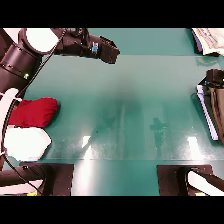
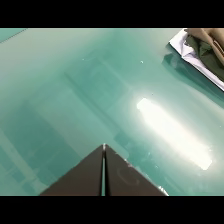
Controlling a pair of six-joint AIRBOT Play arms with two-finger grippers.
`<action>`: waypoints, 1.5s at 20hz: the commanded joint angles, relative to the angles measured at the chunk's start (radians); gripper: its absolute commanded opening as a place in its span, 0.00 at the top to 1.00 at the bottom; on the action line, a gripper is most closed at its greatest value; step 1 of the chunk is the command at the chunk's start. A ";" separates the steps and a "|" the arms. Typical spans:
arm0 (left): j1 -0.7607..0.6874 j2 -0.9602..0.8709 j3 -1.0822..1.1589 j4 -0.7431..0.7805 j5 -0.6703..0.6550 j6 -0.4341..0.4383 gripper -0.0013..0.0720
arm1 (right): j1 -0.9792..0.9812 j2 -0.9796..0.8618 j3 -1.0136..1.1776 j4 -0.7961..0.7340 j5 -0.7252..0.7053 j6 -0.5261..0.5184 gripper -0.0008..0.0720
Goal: Fold the shirts.
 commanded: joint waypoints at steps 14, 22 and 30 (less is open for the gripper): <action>0.477 0.141 -0.042 0.544 -0.622 -0.111 0.93 | -0.003 0.000 0.000 0.001 0.021 0.000 0.96; 0.663 0.137 -0.449 0.529 -0.441 -0.221 0.00 | -0.003 0.000 0.000 0.000 0.022 0.000 0.96; 0.663 0.136 -0.734 0.565 -0.237 -0.221 0.00 | -0.003 0.000 0.000 0.001 0.022 0.000 0.96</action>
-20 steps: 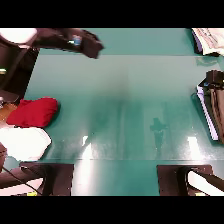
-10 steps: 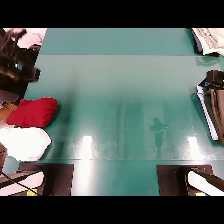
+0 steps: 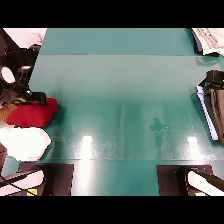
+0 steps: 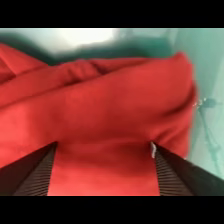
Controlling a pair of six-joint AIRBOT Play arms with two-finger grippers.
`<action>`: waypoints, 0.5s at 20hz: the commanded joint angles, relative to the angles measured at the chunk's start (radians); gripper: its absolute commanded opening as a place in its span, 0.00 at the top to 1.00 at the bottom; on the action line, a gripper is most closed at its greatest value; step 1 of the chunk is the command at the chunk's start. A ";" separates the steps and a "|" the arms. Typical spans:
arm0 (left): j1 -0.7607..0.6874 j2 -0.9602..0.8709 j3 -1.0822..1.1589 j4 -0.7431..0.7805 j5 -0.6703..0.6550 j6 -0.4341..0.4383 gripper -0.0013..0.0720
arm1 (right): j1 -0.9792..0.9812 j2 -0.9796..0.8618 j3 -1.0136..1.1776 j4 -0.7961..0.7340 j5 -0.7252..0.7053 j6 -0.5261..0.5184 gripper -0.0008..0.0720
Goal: Fold the shirts.
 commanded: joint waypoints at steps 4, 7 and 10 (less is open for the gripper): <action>0.004 0.008 -0.089 0.021 0.069 0.003 0.94 | 0.000 0.000 0.001 0.000 -0.010 0.001 0.96; 0.000 0.015 0.011 0.016 -0.010 0.003 0.95 | 0.000 0.000 0.011 0.000 -0.024 0.000 0.96; -0.021 0.102 0.224 -0.040 -0.072 0.013 0.95 | 0.000 0.000 0.095 0.000 -0.037 0.000 0.96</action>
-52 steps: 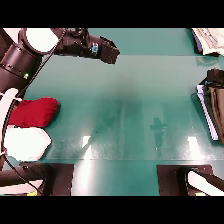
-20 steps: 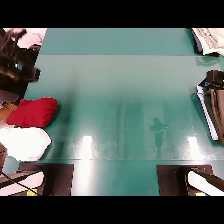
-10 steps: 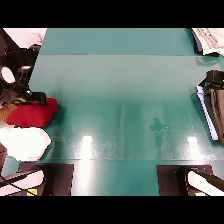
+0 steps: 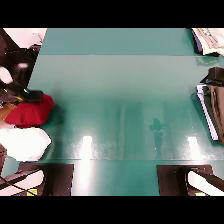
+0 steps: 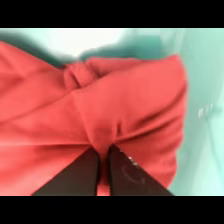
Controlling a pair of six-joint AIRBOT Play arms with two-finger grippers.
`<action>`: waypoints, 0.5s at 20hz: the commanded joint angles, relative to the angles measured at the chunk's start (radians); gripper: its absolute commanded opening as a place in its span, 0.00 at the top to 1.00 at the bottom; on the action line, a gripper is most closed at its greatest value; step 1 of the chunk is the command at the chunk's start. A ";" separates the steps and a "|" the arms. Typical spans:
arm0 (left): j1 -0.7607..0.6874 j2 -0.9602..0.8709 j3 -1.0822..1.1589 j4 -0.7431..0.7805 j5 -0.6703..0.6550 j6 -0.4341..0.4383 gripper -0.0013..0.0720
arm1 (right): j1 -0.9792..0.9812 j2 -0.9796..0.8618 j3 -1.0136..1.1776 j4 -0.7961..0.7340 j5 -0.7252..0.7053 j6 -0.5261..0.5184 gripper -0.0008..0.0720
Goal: Fold the shirts.
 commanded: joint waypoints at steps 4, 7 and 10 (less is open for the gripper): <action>-0.177 0.165 0.482 -0.158 -0.201 0.047 0.95 | 0.000 0.000 0.185 0.001 -0.086 0.000 0.96; -0.357 0.170 0.679 -0.189 -0.241 0.060 0.95 | 0.000 0.000 0.243 0.001 -0.135 0.000 0.96; -0.546 0.169 0.736 -0.191 -0.180 0.076 0.95 | 0.000 0.000 0.265 0.001 -0.139 0.000 0.96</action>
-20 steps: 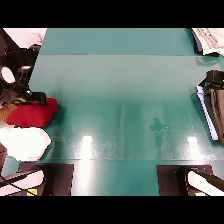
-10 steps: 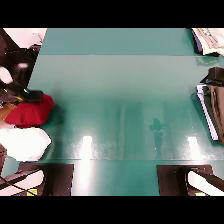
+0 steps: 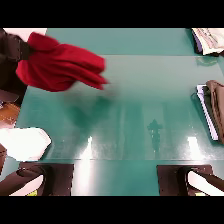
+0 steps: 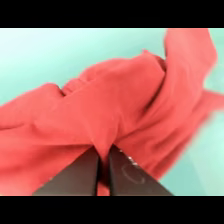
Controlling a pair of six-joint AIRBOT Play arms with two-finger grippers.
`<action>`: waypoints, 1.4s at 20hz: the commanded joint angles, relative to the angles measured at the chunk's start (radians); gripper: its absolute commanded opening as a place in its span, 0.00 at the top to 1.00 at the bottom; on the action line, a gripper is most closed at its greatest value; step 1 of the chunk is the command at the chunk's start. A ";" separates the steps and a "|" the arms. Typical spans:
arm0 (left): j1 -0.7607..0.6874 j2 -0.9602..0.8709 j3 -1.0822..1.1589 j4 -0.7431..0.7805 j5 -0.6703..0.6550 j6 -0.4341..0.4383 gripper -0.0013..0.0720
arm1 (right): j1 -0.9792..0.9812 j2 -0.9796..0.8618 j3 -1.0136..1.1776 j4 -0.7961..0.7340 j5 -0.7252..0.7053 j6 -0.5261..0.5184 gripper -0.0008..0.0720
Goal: Fold the shirts.
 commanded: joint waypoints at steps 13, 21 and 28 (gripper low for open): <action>-0.325 -0.435 0.095 -0.169 0.083 0.087 0.08 | 0.000 -0.001 0.033 -0.001 -0.003 0.000 0.96; -0.079 -0.204 -0.270 -0.169 0.020 0.078 0.08 | 0.000 -0.001 0.033 -0.001 -0.005 0.000 0.96; -0.076 -0.190 -0.846 -0.212 0.193 0.105 0.08 | 0.000 -0.004 0.033 0.000 -0.004 0.000 0.96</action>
